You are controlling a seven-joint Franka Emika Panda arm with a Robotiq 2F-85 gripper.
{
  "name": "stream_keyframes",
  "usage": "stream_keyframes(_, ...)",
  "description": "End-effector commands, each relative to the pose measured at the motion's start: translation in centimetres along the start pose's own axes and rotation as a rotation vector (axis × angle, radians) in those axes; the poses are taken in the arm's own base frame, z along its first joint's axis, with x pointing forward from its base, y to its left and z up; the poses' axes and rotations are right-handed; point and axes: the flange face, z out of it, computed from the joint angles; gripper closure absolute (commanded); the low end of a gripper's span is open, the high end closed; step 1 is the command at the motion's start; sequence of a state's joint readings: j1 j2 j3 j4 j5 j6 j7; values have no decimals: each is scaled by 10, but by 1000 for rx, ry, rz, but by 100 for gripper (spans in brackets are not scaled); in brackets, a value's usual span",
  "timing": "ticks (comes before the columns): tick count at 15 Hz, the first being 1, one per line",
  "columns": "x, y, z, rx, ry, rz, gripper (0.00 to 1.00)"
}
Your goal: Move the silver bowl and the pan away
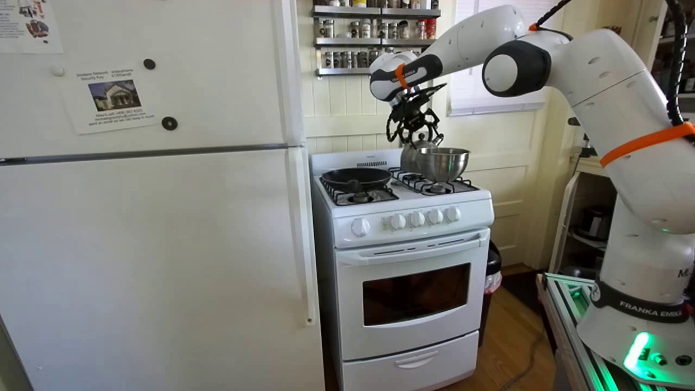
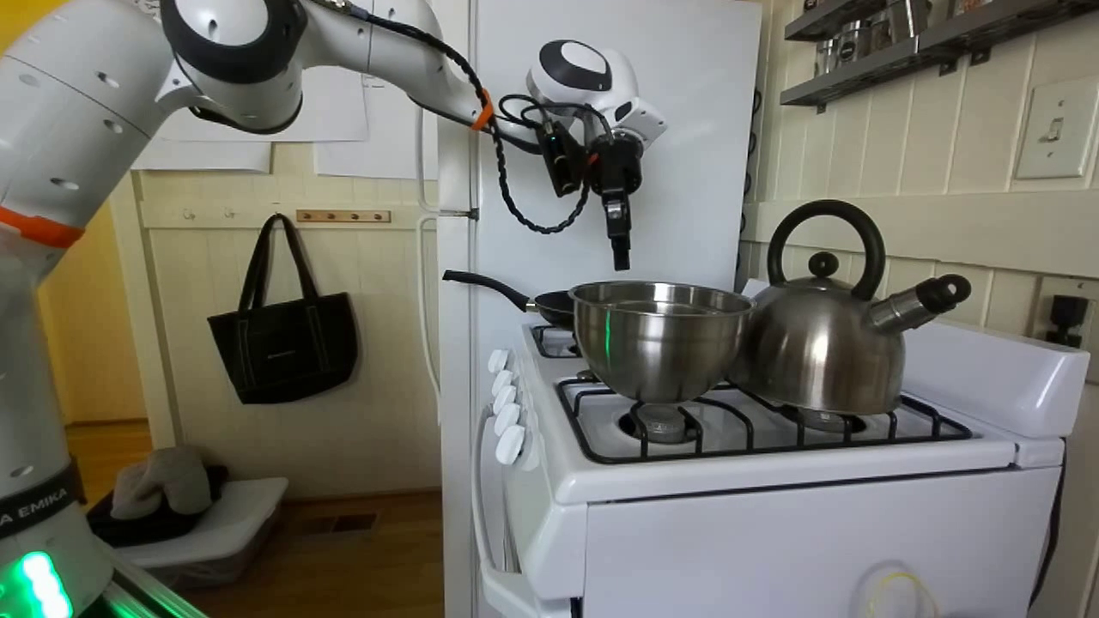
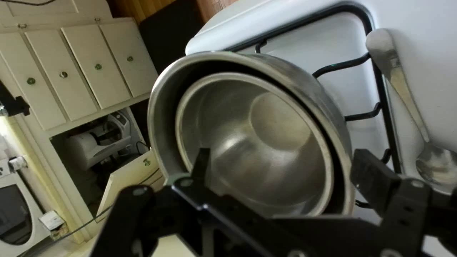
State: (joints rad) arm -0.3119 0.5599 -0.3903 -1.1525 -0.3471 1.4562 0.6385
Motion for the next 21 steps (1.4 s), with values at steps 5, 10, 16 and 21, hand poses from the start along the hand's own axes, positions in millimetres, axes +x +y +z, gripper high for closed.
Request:
stream_keyframes(5, -36, 10, -63, -10, 231, -270, 0)
stream_keyframes(10, -67, 12, -84, -51, 295, -418, 0)
stream_keyframes(16, -65, 12, -96, -19, 264, -387, 0)
stream_keyframes(21, -91, 45, -92, -104, -53, -360, 0)
